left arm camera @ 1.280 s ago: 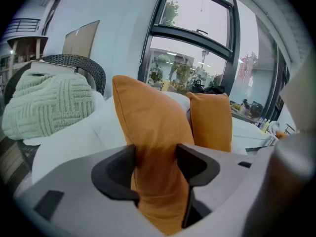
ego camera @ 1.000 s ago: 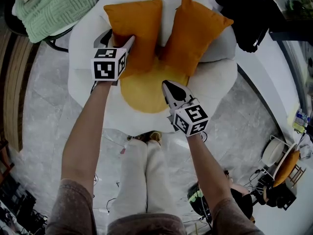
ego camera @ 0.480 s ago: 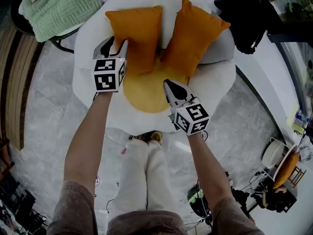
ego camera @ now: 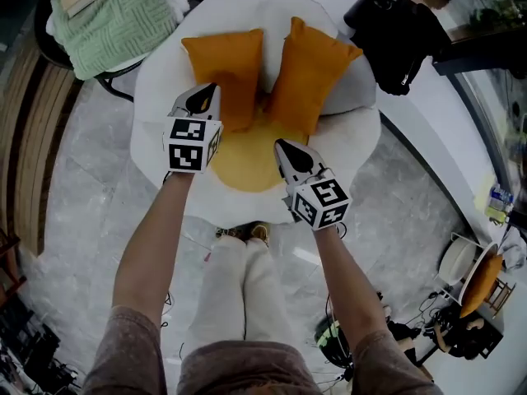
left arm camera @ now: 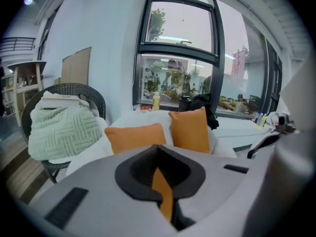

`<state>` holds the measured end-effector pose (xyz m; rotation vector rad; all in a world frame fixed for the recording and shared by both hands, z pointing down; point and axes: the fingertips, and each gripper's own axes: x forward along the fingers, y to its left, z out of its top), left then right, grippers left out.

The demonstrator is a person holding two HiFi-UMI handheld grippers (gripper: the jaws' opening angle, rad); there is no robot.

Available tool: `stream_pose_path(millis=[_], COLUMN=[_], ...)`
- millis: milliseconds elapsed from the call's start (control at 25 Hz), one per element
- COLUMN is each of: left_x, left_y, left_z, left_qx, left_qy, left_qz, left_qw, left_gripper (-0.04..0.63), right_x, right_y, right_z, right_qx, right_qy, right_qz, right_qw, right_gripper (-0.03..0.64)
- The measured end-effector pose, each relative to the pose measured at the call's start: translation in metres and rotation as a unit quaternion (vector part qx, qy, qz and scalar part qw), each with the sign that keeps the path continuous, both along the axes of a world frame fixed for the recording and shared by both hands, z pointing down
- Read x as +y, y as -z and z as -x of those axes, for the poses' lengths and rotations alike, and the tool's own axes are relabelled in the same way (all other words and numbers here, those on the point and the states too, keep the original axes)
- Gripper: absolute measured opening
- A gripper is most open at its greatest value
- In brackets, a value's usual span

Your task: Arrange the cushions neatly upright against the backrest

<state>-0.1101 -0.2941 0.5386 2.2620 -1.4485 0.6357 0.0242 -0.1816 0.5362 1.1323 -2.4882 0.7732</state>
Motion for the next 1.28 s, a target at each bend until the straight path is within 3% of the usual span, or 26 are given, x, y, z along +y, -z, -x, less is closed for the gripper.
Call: stream_pose_path(millis=[160,440,840,1280], left_x=[0.027,0.087,0.164,0.246], left_y=[0.055,0.179,0.341,0.439], left_z=[-0.013,-0.042,-0.079,-0.11], left_qx=[0.027,0.035,0.037,0.073], left_qy=[0.002,-0.017,-0.074,-0.129], left_qz=[0.009,-0.006,-0.084,-0.127], left_qw=[0.9996,0.9992,0.993,0.9808], left_gripper=[0.003,0.003,0.003,0.003], right_x=[0.005,0.036,0.096,0.159], right_y=[0.056,0.181,0.331,0.436], right_z=[-0.016,-0.036,-0.044,-0.05], right_qx=[-0.008,-0.041,-0.069,-0.078], right_qy=[-0.017,-0.03,-0.029,-0.022], right_qz=[-0.008,-0.04,-0.116,-0.193], right_qw=[1.0,0.998,0.99,0.978], right_gripper=[0.018,0.018,0.018,0.018])
